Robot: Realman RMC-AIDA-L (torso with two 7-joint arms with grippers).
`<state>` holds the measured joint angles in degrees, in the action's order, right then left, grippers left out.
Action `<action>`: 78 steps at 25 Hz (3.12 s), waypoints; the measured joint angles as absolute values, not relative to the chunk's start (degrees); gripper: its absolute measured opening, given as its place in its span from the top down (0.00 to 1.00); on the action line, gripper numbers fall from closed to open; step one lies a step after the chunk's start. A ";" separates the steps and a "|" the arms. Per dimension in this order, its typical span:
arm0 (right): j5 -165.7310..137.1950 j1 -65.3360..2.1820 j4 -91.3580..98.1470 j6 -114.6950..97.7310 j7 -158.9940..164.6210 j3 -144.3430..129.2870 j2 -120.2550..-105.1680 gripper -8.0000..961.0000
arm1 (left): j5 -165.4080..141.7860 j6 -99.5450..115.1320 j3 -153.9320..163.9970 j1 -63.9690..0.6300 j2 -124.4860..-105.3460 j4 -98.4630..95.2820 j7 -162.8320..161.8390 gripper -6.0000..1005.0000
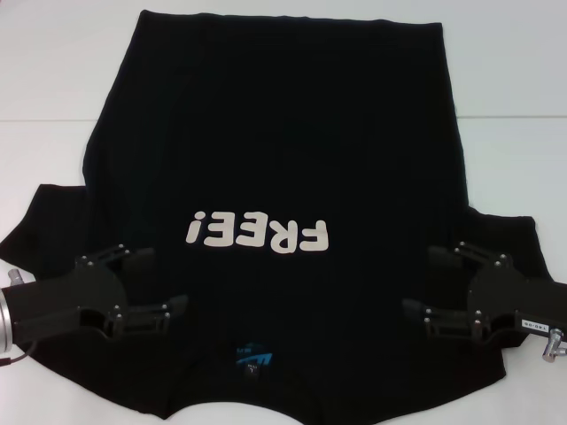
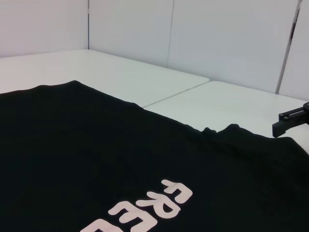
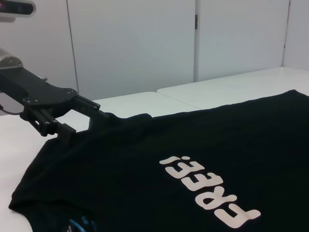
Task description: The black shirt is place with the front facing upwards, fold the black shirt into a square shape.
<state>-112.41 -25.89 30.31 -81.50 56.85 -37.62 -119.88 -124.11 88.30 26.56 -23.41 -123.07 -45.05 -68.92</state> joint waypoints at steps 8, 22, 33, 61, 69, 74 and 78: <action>-112.41 -26.22 29.66 -81.38 56.82 -37.62 -119.88 0.02 | -124.17 88.15 26.54 -23.47 -123.01 -45.09 -68.96 0.07; -112.41 -26.19 29.66 -81.39 56.90 -37.62 -119.88 0.03 | -123.35 89.60 26.13 -24.70 -121.67 -45.96 -88.76 0.07; -112.41 -26.03 29.17 -81.29 56.95 -37.61 -119.88 0.03 | -125.92 93.79 23.17 -28.43 -117.10 -46.93 -114.63 0.07; -112.50 -25.98 28.72 -79.92 57.02 -37.73 -119.88 0.03 | -145.66 80.86 9.97 -31.02 -113.53 -47.69 -132.04 0.07; -112.50 -26.28 28.21 -79.80 57.04 -37.79 -119.88 0.03 | -145.72 74.91 10.47 -30.85 -113.95 -45.12 -132.44 0.07; -112.50 -26.27 28.21 -79.80 57.04 -37.79 -119.88 0.03 | -145.74 72.67 10.46 -30.77 -113.98 -44.49 -132.46 0.07; -112.50 -26.22 28.21 -79.80 57.04 -37.79 -119.87 0.03 | -145.81 71.07 10.53 -30.43 -114.10 -44.43 -132.42 0.07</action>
